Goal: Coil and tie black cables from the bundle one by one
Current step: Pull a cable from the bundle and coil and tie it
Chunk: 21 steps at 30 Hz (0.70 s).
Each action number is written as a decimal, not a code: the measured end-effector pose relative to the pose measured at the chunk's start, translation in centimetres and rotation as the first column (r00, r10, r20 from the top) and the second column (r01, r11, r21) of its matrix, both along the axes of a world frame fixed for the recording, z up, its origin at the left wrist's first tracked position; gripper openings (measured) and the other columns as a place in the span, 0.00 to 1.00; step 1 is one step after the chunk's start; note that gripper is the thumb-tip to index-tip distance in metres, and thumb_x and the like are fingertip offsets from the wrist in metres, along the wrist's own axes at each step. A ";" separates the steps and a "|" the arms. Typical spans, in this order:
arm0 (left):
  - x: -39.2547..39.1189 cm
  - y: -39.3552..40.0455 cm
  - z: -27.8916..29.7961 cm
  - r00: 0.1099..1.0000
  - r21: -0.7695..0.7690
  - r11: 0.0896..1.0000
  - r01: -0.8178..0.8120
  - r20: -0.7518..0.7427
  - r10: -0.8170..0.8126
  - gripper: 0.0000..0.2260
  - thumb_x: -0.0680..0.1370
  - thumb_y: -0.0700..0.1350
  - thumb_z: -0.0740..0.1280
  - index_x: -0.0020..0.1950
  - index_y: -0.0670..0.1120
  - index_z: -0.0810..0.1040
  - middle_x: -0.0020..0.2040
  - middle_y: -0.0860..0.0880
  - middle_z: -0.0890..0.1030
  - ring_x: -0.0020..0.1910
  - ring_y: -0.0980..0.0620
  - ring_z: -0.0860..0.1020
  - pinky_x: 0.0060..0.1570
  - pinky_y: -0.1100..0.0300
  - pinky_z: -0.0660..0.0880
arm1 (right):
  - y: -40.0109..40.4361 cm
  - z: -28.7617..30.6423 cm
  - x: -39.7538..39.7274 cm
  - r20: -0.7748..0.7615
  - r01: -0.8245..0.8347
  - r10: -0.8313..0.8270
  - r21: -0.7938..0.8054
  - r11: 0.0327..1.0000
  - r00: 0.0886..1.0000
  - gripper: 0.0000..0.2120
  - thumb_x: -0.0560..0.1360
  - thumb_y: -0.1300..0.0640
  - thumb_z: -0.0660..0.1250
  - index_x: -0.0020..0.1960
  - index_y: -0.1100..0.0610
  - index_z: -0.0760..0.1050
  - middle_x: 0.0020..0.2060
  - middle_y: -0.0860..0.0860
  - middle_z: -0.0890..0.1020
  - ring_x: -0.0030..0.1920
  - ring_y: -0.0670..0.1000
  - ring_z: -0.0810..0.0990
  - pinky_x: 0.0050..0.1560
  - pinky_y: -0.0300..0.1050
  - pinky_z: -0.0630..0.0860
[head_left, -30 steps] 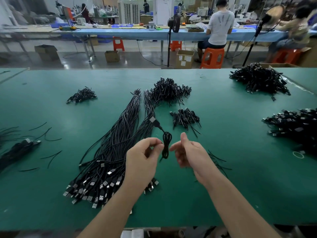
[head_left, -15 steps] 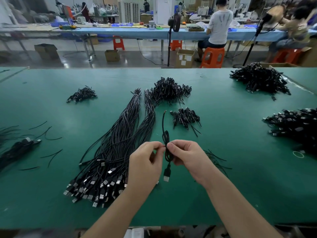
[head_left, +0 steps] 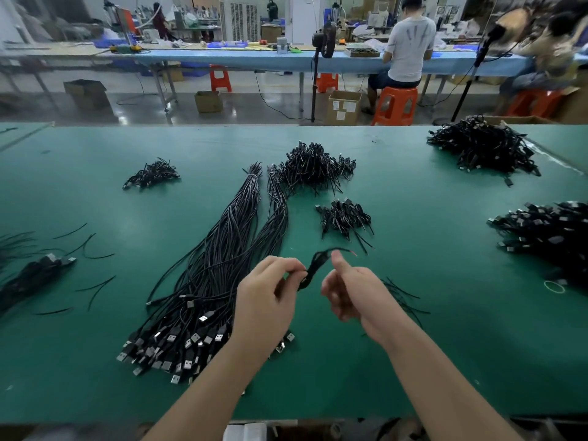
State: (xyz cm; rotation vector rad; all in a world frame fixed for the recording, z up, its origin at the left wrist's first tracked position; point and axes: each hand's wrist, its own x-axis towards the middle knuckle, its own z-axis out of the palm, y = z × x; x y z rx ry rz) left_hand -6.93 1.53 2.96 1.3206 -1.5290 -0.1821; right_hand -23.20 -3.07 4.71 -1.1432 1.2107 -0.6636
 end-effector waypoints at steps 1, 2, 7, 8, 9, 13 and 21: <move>0.0 0.0 -0.2 0.996 -0.082 0.996 0.020 0.092 -0.012 0.03 0.78 0.37 0.71 0.47 0.43 0.84 0.44 0.54 0.82 0.39 0.56 0.79 0.40 0.61 0.77 | 0.0 -0.1 0.0 0.027 -0.052 0.051 0.051 0.997 0.998 0.29 0.83 0.40 0.56 0.32 0.56 0.80 0.25 0.51 0.74 0.24 0.50 0.72 0.25 0.39 0.67; -0.1 0.0 -0.4 0.985 -0.139 0.990 0.032 0.170 -0.008 0.03 0.78 0.37 0.70 0.47 0.41 0.84 0.45 0.52 0.82 0.39 0.55 0.80 0.39 0.59 0.78 | 0.0 -0.2 -0.1 0.085 -0.110 0.103 0.079 0.991 0.991 0.28 0.82 0.40 0.57 0.33 0.57 0.80 0.25 0.52 0.75 0.25 0.51 0.72 0.26 0.39 0.66; -0.1 0.1 -0.9 0.969 -0.189 0.981 0.042 0.246 0.006 0.06 0.80 0.40 0.67 0.48 0.39 0.84 0.45 0.50 0.83 0.38 0.52 0.81 0.36 0.56 0.79 | -0.1 0.1 -0.3 0.271 -0.237 0.209 0.072 0.969 0.939 0.17 0.75 0.42 0.67 0.37 0.54 0.83 0.34 0.52 0.80 0.32 0.49 0.75 0.31 0.40 0.72; -0.2 0.2 -0.8 0.976 -0.158 0.987 0.039 0.217 -0.004 0.06 0.80 0.40 0.68 0.48 0.40 0.84 0.45 0.50 0.83 0.39 0.53 0.81 0.38 0.56 0.80 | -0.2 0.1 -0.3 0.275 -0.235 0.209 0.064 0.970 0.938 0.15 0.74 0.44 0.68 0.37 0.53 0.83 0.34 0.52 0.80 0.32 0.49 0.75 0.31 0.40 0.72; -0.4 0.4 -0.7 0.986 -0.110 0.994 0.027 0.167 -0.008 0.05 0.79 0.39 0.69 0.47 0.41 0.83 0.44 0.52 0.83 0.39 0.55 0.81 0.39 0.57 0.79 | -0.2 0.0 -0.3 0.261 -0.230 0.211 0.042 0.972 0.942 0.14 0.74 0.45 0.68 0.36 0.53 0.83 0.34 0.52 0.80 0.32 0.48 0.75 0.31 0.39 0.72; -0.8 0.4 -0.6 0.994 0.186 0.982 -0.038 -0.092 0.056 0.06 0.76 0.38 0.73 0.44 0.49 0.83 0.37 0.59 0.82 0.35 0.59 0.78 0.37 0.68 0.74 | 0.0 -0.4 -0.3 0.071 -0.225 0.236 -0.140 0.964 0.969 0.15 0.81 0.54 0.65 0.38 0.51 0.83 0.31 0.52 0.77 0.31 0.47 0.72 0.33 0.38 0.70; 0.0 -0.5 -0.7 0.918 0.547 0.824 0.149 -0.386 0.091 0.05 0.77 0.43 0.73 0.41 0.49 0.84 0.30 0.53 0.81 0.25 0.58 0.72 0.30 0.61 0.72 | -0.2 -1.7 0.0 -0.305 -0.267 0.131 -0.463 0.845 0.943 0.16 0.81 0.56 0.67 0.35 0.45 0.75 0.28 0.41 0.72 0.29 0.43 0.67 0.34 0.38 0.66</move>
